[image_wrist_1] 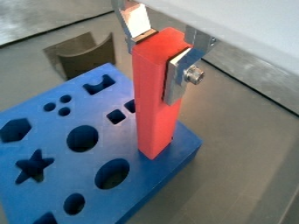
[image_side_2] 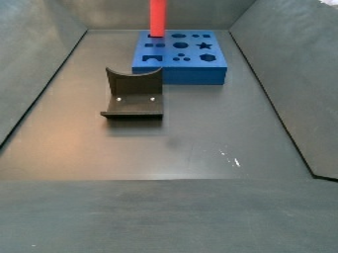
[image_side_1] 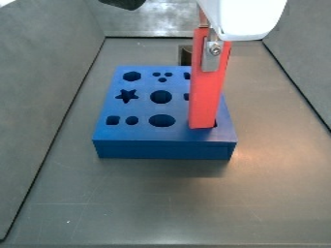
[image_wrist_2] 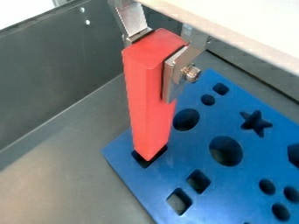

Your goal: Insert the rectangle object.

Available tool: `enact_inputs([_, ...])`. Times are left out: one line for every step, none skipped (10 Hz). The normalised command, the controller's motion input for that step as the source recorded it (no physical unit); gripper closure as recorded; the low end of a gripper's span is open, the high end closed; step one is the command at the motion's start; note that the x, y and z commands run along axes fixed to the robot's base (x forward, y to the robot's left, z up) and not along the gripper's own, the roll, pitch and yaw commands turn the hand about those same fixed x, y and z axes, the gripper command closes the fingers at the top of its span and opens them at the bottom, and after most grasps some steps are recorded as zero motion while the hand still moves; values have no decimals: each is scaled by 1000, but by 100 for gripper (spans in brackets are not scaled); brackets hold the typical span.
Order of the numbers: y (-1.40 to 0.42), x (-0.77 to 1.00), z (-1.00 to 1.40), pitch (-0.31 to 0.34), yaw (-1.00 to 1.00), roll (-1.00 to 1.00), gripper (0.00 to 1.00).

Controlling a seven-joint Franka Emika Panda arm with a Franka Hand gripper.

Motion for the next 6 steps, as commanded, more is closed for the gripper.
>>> enact_inputs([0,423,-300,130,-429,173,100])
enact_inputs([0,369,-269,124,-471,133,100])
enact_inputs([46,0,-149,44,-174,86,100])
enact_inputs([137,0,-203,0,-6,0,100])
enact_inputs([126,0,-326,0,14,0,100])
enact_inputs([91,0,-300,-4,0,0,100])
